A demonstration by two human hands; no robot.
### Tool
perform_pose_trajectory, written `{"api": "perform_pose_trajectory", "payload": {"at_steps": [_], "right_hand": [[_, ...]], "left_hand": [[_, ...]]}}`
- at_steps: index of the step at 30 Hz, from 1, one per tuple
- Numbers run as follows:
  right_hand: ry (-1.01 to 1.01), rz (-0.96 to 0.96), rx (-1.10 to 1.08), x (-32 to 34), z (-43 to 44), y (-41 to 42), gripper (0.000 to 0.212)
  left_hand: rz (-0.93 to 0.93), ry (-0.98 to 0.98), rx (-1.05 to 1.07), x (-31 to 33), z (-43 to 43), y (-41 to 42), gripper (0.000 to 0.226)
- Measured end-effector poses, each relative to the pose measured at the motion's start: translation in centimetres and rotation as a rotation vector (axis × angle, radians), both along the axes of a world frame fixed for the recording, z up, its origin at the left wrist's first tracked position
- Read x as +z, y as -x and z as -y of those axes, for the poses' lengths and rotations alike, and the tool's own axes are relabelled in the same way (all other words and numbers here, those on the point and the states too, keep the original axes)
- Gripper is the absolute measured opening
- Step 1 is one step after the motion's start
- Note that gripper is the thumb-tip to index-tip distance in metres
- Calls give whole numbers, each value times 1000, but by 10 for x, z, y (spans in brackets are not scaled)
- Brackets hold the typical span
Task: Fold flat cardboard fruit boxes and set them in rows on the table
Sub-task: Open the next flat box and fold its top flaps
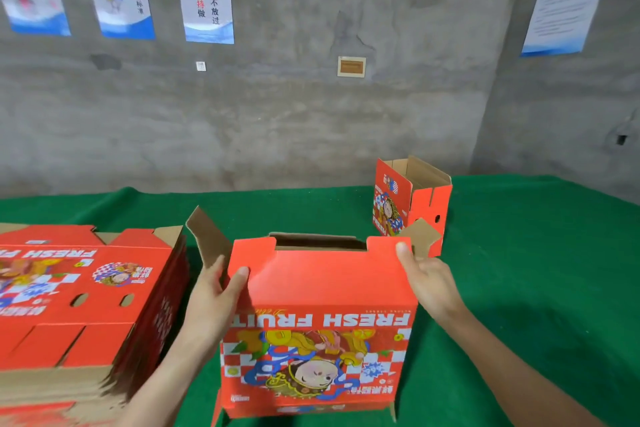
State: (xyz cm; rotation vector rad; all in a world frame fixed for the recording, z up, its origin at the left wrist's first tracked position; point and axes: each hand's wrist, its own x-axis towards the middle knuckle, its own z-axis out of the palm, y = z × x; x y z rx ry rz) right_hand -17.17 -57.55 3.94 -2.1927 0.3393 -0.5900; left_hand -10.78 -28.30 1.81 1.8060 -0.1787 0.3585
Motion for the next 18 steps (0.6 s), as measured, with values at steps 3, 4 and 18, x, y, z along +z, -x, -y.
{"api": "perform_pose_trajectory", "payload": {"at_steps": [3, 4, 18], "right_hand": [[58, -36, 6, 0, -1, -11, 64], [40, -60, 4, -1, -1, -12, 64], [942, -408, 110, 15, -29, -40, 60]], "left_hand": [[-55, -64, 52, 4, -2, 1, 47], [-58, -91, 59, 5, -3, 1, 51], [53, -390, 75, 16, -3, -2, 53]]}}
